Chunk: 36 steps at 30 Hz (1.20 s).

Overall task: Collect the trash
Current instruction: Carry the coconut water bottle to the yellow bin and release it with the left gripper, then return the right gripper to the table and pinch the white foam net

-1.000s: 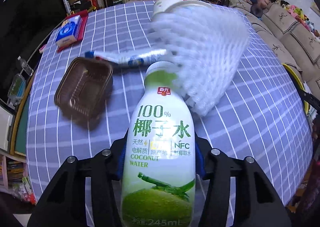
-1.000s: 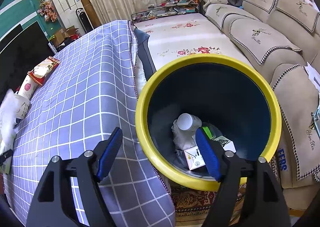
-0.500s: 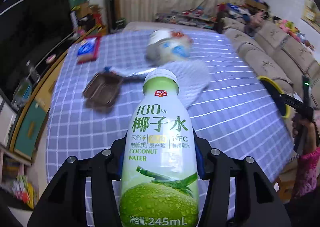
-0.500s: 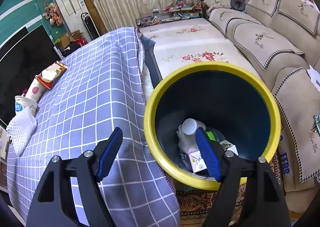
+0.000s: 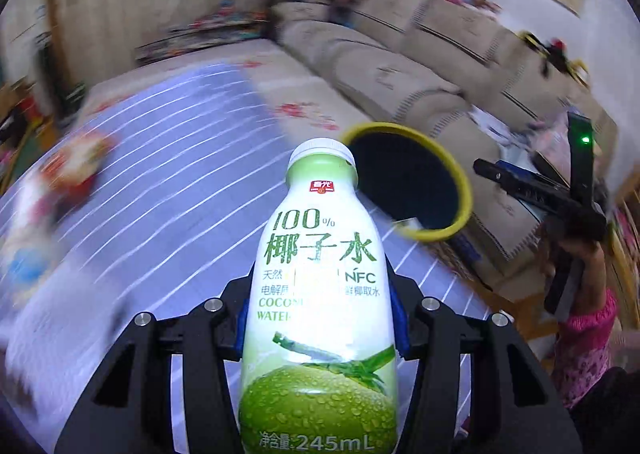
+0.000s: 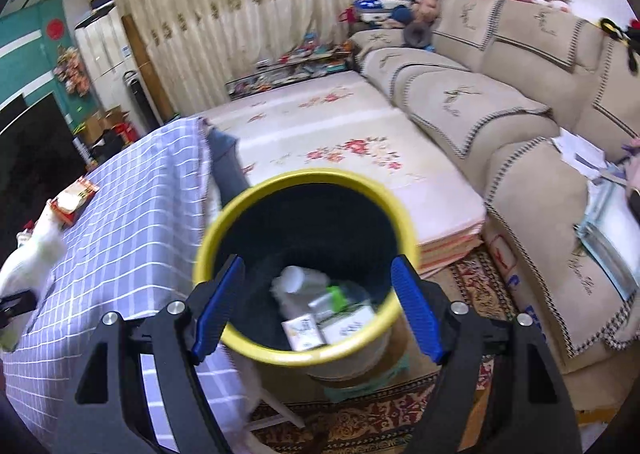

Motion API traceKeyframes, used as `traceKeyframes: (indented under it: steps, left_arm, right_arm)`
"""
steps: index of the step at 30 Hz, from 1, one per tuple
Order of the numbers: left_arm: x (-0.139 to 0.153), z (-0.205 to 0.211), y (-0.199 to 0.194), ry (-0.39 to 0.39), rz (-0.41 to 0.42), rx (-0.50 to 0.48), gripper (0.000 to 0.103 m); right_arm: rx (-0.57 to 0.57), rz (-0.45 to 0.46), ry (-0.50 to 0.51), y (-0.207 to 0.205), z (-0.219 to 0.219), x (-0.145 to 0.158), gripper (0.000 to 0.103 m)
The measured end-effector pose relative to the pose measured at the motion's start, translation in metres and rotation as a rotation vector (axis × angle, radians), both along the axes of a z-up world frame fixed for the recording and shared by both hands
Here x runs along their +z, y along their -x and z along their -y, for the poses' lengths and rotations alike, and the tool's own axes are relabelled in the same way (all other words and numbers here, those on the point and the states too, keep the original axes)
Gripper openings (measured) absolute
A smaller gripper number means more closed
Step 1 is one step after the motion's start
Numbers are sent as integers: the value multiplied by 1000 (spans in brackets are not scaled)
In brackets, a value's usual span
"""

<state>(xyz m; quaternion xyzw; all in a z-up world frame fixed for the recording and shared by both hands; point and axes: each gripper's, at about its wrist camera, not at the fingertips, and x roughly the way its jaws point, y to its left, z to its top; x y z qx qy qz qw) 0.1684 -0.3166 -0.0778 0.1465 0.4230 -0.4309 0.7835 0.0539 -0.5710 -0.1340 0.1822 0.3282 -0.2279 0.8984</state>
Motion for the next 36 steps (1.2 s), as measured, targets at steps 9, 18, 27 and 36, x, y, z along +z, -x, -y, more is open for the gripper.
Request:
traceKeyframes:
  steps: [9,18,27,36]
  left_arm:
    - [-51,194,-8,-101,-77,-228,51]
    - [-108,253,-21,-215,-103,-206,55]
    - [-66,222,-15,-107,-40,-170,79]
    - [1,72,1,101,23,51,87]
  right_arm:
    - [-98,-14,-19,34,42,-8,72]
    - [-134,-15,-19,46,57,-11,73]
    - [-129,-1,-17,50,48,-7,75]
    - [-27,11,-5,24,12,2,75]
